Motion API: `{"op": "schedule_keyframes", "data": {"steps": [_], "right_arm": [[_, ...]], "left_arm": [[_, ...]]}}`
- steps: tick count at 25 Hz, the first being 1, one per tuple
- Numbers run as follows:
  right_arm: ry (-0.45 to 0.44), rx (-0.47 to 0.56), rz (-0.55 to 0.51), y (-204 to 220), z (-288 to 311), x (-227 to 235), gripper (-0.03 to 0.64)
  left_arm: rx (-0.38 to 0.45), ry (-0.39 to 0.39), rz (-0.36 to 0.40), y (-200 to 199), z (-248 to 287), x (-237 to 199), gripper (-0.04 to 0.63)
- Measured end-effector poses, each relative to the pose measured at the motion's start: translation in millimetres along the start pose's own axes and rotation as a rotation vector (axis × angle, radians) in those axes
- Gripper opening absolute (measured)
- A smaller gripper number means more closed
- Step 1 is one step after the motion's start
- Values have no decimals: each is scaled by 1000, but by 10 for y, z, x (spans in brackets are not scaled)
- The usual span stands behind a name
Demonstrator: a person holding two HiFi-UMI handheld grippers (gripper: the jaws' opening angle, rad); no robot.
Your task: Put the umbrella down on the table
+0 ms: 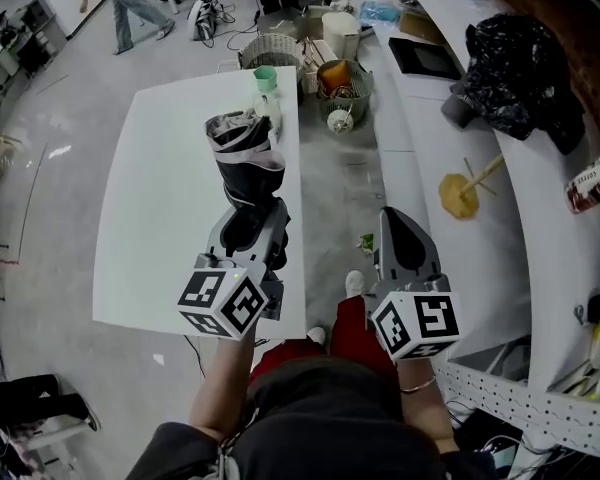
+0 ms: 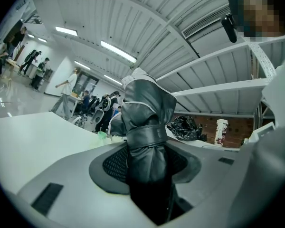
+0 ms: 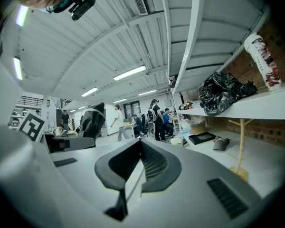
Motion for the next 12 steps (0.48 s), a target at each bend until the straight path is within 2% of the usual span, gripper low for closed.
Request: {"op": "schedule_keyframes", "data": {"steps": [12], "right_arm": [[-272,-36,-15,-105,1004,-165,18]], "left_arm": [[84,-224,-7,-158,127,-351,195]]}}
Point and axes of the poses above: the fingertips, and each gripper's own axes: z forward along the fingers, x to its right, y out of its underside, the point moved 6 cm from there along -z, backward along the fingers, and after that the axes turned 8 degrees about y, right-handed, at the moved point
